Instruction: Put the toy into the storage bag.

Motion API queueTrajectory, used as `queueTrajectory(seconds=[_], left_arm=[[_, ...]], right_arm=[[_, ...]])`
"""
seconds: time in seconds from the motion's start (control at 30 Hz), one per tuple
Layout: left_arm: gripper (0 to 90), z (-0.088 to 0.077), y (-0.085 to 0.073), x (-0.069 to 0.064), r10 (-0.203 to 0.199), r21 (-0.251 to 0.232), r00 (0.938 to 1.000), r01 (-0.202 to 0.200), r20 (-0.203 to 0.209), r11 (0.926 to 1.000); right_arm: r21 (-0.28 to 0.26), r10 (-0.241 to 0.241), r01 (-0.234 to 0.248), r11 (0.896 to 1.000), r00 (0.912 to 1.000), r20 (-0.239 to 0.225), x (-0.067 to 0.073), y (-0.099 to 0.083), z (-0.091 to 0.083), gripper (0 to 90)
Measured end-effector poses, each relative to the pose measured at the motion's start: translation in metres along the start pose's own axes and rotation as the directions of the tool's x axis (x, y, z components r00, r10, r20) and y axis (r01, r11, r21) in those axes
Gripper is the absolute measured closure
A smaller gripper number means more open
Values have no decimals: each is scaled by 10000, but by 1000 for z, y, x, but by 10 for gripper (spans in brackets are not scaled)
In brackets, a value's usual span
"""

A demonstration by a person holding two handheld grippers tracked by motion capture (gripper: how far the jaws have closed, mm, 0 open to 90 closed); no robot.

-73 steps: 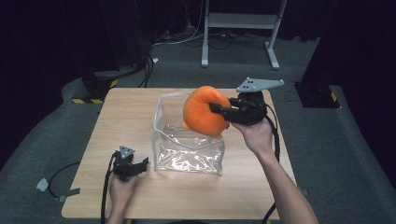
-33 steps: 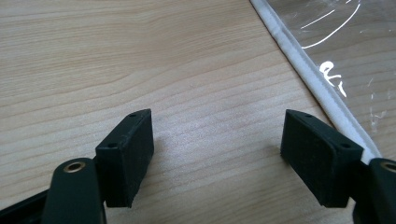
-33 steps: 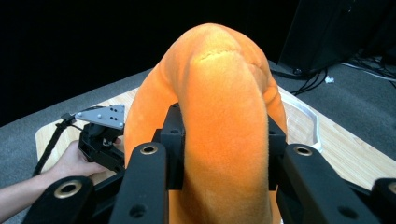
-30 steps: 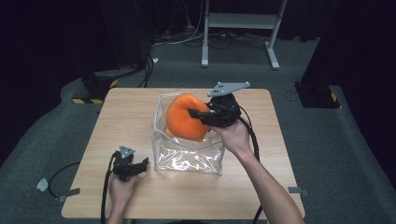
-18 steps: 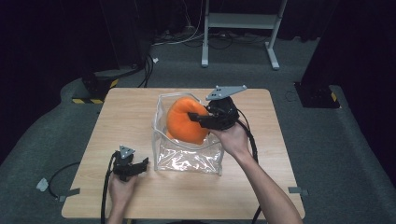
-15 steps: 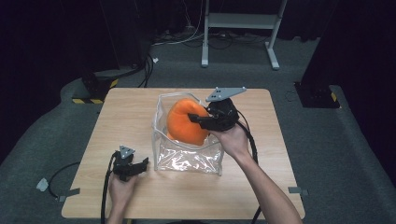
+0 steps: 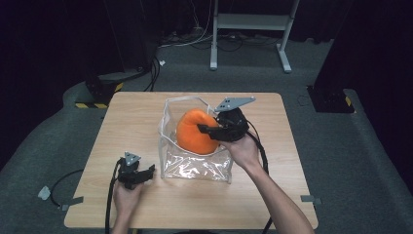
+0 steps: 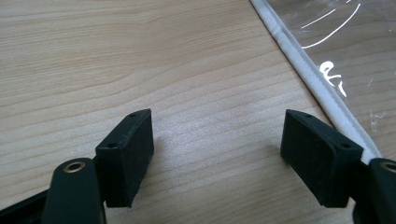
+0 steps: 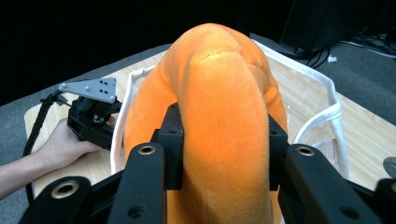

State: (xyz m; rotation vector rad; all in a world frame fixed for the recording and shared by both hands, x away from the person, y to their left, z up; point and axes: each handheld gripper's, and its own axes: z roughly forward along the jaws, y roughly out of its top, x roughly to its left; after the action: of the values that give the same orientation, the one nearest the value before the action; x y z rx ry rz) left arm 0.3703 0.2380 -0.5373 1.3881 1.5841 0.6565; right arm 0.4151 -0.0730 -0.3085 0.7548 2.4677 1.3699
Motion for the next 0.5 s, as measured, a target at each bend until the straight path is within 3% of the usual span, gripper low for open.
queueTrajectory(seconds=[0.5], left_arm=[[255,0,0,0,34,31,10000,-34,-7,10000]], right_arm=[[330,142,-143,9994,9999,25,-1,-16,9,616]])
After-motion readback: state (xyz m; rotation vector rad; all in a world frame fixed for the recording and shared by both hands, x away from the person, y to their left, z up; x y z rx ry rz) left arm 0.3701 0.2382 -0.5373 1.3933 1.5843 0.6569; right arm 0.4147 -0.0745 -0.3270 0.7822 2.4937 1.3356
